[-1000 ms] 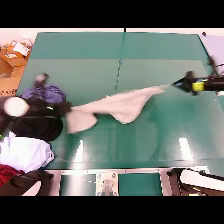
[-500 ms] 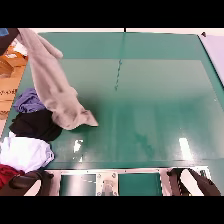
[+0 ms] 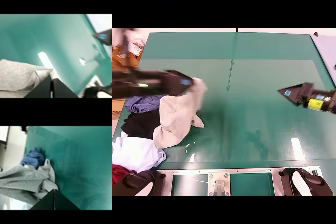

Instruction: Fold the shirts.

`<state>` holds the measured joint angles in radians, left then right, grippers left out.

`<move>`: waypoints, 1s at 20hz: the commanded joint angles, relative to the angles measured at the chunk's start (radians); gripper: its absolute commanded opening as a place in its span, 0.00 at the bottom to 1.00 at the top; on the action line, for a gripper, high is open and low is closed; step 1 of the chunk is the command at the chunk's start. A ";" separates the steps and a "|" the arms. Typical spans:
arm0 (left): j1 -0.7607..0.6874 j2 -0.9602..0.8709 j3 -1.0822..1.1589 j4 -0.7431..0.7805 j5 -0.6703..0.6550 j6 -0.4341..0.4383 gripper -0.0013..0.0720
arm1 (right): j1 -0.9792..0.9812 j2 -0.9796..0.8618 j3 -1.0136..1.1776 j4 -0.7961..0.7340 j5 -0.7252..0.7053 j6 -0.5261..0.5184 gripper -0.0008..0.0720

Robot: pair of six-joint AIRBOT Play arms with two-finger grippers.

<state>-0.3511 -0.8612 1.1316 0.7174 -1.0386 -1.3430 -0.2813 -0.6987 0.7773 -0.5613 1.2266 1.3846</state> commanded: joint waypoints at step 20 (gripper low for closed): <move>-0.023 -0.664 0.330 -0.013 -0.332 0.041 0.04 | -0.248 -0.188 -0.152 -0.532 0.060 0.161 0.63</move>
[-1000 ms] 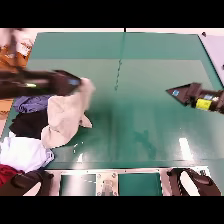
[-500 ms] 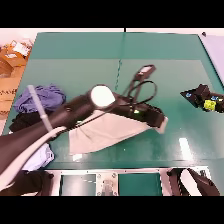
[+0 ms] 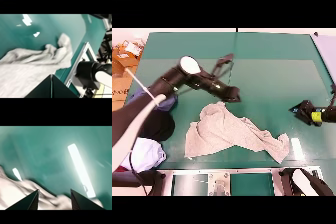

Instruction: Fold the shirts.

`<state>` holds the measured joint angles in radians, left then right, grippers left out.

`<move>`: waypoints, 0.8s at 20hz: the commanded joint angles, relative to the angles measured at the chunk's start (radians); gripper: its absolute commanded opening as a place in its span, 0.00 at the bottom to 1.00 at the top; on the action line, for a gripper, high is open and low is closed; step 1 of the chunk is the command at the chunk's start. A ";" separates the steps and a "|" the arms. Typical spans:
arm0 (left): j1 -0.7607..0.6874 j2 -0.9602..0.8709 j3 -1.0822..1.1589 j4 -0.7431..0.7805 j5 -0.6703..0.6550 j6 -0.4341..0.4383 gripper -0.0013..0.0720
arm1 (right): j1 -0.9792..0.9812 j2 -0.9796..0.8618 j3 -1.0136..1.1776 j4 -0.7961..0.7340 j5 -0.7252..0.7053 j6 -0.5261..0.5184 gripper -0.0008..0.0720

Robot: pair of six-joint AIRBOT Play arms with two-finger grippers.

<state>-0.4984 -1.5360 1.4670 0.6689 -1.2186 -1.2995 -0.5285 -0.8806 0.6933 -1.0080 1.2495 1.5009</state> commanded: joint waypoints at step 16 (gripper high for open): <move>0.676 0.735 -0.903 0.406 -0.194 -0.193 0.90 | 0.118 -0.204 -0.339 0.075 -0.037 -0.067 0.30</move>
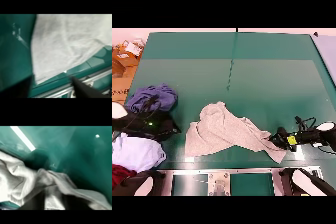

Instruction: Fold the shirts.

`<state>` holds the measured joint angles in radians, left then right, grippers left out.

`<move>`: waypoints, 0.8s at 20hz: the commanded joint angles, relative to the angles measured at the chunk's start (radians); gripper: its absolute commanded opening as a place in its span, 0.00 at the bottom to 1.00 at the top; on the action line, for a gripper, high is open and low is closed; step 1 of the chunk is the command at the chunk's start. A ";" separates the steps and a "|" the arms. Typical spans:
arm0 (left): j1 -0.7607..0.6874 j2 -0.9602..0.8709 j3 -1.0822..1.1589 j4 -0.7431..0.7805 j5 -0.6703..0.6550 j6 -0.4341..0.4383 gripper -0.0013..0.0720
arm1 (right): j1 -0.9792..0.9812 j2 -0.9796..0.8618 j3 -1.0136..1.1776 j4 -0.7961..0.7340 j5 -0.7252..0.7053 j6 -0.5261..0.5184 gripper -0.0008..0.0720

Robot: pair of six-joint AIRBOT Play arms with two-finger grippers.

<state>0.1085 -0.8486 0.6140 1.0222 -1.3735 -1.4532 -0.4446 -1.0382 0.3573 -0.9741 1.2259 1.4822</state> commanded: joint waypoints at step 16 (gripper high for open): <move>-0.203 0.042 -0.372 -0.166 0.380 -0.072 0.64 | 0.048 -0.046 0.065 0.209 -0.067 -0.160 0.03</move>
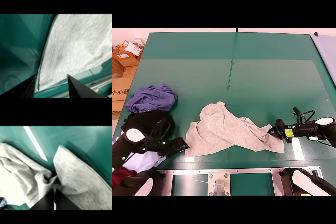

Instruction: Fold the shirts.

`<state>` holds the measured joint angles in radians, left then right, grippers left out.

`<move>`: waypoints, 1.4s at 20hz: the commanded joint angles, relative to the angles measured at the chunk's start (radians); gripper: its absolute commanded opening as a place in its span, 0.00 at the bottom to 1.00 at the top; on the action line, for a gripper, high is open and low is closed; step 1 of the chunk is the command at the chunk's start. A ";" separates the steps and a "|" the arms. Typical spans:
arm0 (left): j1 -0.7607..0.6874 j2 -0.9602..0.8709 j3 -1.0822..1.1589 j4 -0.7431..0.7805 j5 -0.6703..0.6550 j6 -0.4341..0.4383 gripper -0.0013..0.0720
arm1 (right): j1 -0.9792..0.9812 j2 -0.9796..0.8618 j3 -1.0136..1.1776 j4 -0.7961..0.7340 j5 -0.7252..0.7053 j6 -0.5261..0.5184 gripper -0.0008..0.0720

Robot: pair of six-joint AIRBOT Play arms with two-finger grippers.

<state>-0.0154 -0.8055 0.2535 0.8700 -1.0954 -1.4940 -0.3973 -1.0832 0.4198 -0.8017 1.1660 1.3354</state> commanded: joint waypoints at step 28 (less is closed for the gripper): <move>-0.131 0.027 1.461 -0.257 0.038 0.187 0.05 | -0.226 0.421 1.176 0.534 -0.296 -0.087 0.03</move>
<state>-0.1471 -0.7780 1.5604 0.6071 -1.0290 -1.3094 -0.6094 -0.7021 1.4471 -0.2611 1.0042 1.2469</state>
